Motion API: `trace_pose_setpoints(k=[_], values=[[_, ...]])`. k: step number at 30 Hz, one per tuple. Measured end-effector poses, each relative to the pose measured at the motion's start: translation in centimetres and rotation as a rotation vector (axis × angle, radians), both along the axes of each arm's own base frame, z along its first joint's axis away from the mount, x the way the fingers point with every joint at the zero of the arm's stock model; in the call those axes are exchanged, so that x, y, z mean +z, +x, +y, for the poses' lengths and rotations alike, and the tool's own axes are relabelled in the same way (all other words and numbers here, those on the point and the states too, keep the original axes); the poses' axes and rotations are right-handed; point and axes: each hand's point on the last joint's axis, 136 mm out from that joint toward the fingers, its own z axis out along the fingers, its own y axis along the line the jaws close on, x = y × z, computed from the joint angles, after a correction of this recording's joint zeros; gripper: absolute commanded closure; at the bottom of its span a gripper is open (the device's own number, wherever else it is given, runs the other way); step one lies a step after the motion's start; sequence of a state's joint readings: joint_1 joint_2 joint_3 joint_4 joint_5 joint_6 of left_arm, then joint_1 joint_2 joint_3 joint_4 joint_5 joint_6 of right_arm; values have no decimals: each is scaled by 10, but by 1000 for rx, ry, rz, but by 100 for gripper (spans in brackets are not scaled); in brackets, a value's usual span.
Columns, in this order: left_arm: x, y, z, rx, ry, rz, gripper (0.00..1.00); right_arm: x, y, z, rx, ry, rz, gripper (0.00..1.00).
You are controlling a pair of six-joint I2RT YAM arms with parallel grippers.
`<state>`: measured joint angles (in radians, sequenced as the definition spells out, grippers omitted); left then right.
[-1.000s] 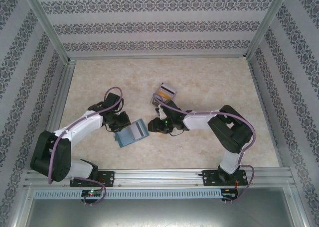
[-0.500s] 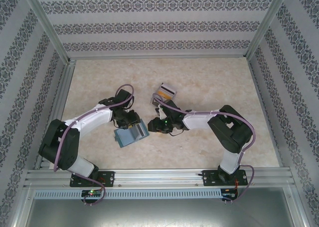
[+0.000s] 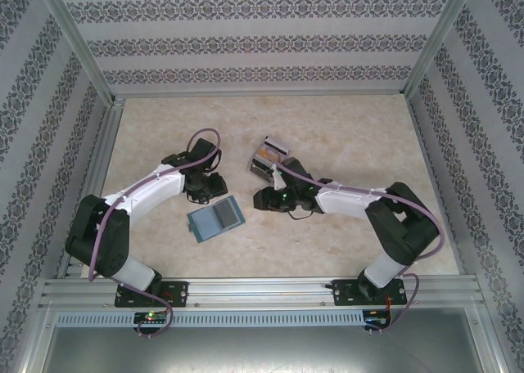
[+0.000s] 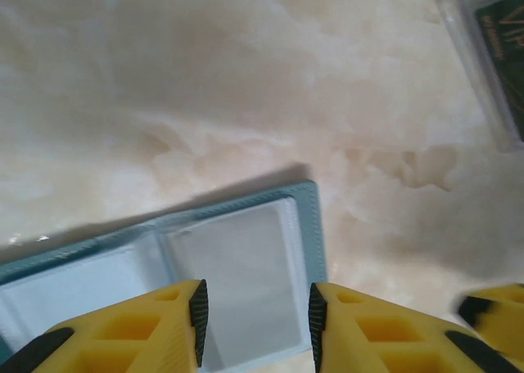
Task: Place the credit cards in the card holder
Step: Flip over the card slot on the card holder, then rotate the card holder at the bottom-center of the table.
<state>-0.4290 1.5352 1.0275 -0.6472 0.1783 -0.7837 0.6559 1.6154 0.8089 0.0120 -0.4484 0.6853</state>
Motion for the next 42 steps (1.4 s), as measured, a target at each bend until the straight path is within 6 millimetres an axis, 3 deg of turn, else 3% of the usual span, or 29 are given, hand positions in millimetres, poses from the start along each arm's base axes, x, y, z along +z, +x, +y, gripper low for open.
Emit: trace_pose_setpoints(k=[5, 13, 17, 29, 36, 42], values=[[-19, 4, 17, 19, 74, 35, 62, 36, 21, -27, -68, 12, -101, 53], [-64, -4, 24, -10, 157, 154, 64, 59, 56, -89, -222, -24, -162, 52], [-64, 0, 21, -13, 150, 157, 64, 67, 66, -109, -267, -33, -185, 52], [-62, 0, 13, 4, 132, 153, 64, 65, 68, -114, -257, -57, -173, 51], [-51, 11, -40, -88, -1, 124, 64, 69, 92, -113, -226, -89, -176, 49], [-28, 31, -64, -116, -79, 67, 63, 73, 115, -108, -182, -127, -181, 47]])
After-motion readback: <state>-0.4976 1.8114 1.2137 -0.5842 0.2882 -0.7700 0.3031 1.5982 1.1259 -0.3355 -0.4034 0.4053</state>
